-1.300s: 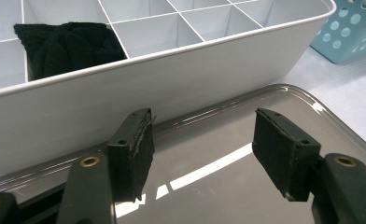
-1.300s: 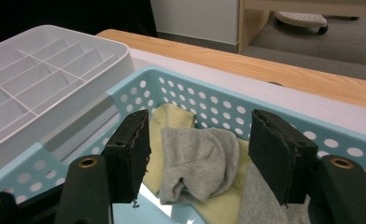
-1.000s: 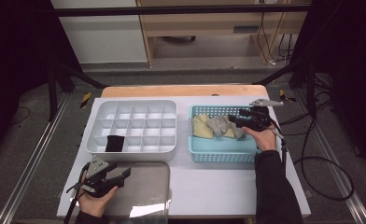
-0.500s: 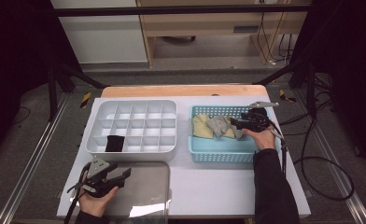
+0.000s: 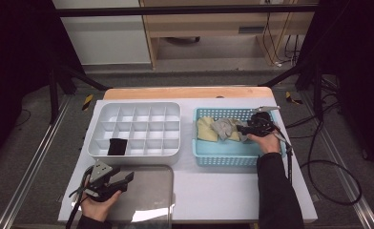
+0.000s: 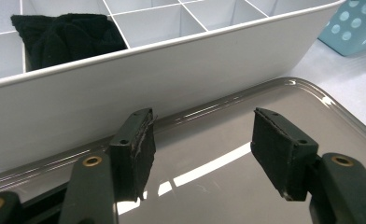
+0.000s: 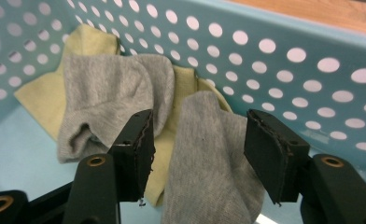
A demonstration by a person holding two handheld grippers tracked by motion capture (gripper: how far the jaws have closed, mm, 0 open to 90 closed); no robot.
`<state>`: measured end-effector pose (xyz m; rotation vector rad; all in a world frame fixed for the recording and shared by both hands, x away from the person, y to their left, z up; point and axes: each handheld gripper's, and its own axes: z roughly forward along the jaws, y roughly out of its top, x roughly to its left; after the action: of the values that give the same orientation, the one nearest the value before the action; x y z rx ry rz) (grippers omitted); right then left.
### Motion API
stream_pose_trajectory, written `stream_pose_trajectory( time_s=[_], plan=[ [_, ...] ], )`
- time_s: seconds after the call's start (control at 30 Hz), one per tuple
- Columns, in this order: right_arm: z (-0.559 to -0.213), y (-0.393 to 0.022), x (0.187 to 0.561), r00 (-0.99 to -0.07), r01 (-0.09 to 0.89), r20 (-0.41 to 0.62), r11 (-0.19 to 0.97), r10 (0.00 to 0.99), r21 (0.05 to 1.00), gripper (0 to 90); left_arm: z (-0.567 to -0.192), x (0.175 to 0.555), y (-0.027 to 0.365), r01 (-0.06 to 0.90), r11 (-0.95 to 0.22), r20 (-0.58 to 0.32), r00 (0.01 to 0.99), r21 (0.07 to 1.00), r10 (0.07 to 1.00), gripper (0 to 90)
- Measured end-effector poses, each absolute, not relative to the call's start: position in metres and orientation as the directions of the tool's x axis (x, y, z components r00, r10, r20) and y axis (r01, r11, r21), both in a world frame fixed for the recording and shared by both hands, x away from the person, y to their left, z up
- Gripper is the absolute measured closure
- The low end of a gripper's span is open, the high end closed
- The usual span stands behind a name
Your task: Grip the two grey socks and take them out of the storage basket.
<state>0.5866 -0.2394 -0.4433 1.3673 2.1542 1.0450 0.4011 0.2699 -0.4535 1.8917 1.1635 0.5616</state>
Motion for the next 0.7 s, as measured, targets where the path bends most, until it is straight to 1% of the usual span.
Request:
stream_pose_trajectory(
  time_s=[0.17,0.27,0.3,0.47,0.57,0.7],
  plan=[
    [-0.4454,-0.2391,0.5871,-0.450,0.617,0.071,0.252,0.890,0.745,46.6,-0.4539,0.4012,0.2701,0.512,-0.235,-0.043,0.474,0.826,0.879,38.8],
    [-0.4478,-0.2392,0.5881,-0.453,0.625,0.053,0.275,0.890,0.730,49.2,-0.4542,0.4012,0.2698,0.512,-0.233,-0.045,0.474,0.827,0.879,39.0],
    [-0.4478,-0.2384,0.5876,-0.449,0.636,0.063,0.269,0.892,0.723,49.9,-0.4543,0.4012,0.2697,0.512,-0.234,-0.045,0.474,0.827,0.880,39.2],
    [-0.4509,-0.2366,0.5890,-0.450,0.653,0.038,0.300,0.892,0.696,52.0,-0.4551,0.4015,0.2697,0.514,-0.238,-0.041,0.473,0.824,0.880,39.7],
    [-0.4521,-0.2355,0.5893,-0.448,0.666,0.038,0.306,0.893,0.680,57.5,-0.4551,0.4014,0.2699,0.514,-0.237,-0.041,0.472,0.824,0.881,39.9],
    [-0.4519,-0.2358,0.5892,-0.442,0.685,0.047,0.303,0.896,0.663,69.2,-0.4549,0.4013,0.2703,0.514,-0.234,-0.043,0.470,0.825,0.882,40.4]
  ],
)
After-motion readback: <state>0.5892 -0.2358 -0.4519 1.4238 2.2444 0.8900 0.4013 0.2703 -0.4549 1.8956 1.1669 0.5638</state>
